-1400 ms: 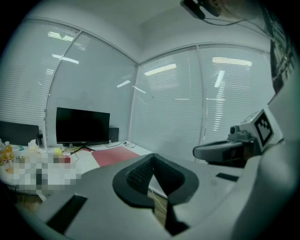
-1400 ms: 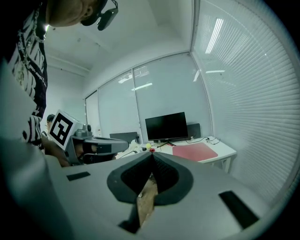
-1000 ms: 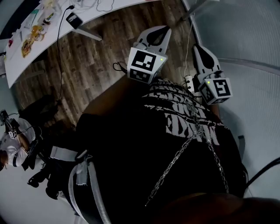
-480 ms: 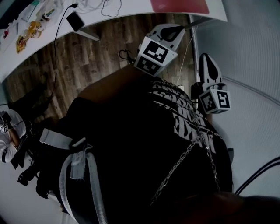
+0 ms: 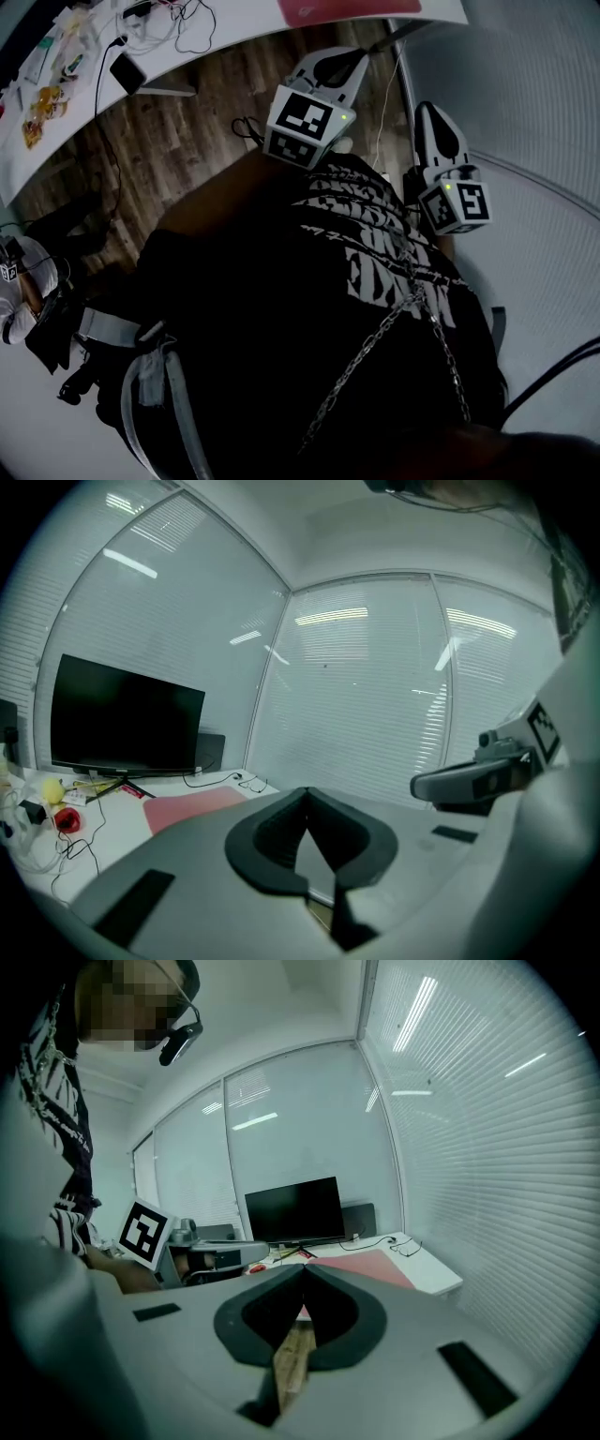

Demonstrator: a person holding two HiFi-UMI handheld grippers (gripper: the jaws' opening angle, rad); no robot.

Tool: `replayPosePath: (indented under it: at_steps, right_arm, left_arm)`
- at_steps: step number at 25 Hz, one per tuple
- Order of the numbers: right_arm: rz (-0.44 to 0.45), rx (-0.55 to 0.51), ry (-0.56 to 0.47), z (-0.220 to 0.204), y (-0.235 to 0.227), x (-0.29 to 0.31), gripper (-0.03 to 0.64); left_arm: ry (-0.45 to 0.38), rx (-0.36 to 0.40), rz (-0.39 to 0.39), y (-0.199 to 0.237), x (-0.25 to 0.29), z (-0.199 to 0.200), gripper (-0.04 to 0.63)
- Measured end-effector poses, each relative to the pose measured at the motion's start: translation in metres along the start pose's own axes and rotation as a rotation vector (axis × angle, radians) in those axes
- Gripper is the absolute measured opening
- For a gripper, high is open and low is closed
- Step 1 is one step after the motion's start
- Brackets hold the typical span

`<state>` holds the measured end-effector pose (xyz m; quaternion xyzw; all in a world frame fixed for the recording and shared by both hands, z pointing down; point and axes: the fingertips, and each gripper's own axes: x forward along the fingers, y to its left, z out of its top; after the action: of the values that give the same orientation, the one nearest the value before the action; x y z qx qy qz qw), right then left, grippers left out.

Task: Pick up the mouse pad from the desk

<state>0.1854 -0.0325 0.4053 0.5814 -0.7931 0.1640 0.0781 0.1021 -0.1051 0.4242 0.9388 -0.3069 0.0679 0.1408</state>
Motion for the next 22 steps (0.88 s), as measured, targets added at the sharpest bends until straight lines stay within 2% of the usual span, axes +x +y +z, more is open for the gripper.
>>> replayPosePath:
  at_steps: [4, 14, 18, 22]
  right_arm:
    - [0.104, -0.035, -0.037, 0.028, -0.03, 0.01, 0.0]
    - [0.32, -0.104, -0.029, 0.048, -0.063, 0.031, 0.0]
    - [0.351, -0.09, -0.015, 0.04, -0.076, 0.043, 0.0]
    - [0.383, -0.062, 0.002, 0.041, -0.07, 0.062, 0.0]
  left_arm:
    - [-0.034, 0.024, 0.097, -0.003, 0.019, 0.017, 0.008]
    - [-0.07, -0.015, 0.344, 0.002, 0.032, 0.029, 0.008]
    - [-0.049, -0.005, 0.391, 0.003, 0.03, 0.024, 0.008]
    - [-0.035, -0.036, 0.401, 0.012, 0.026, 0.02, 0.006]
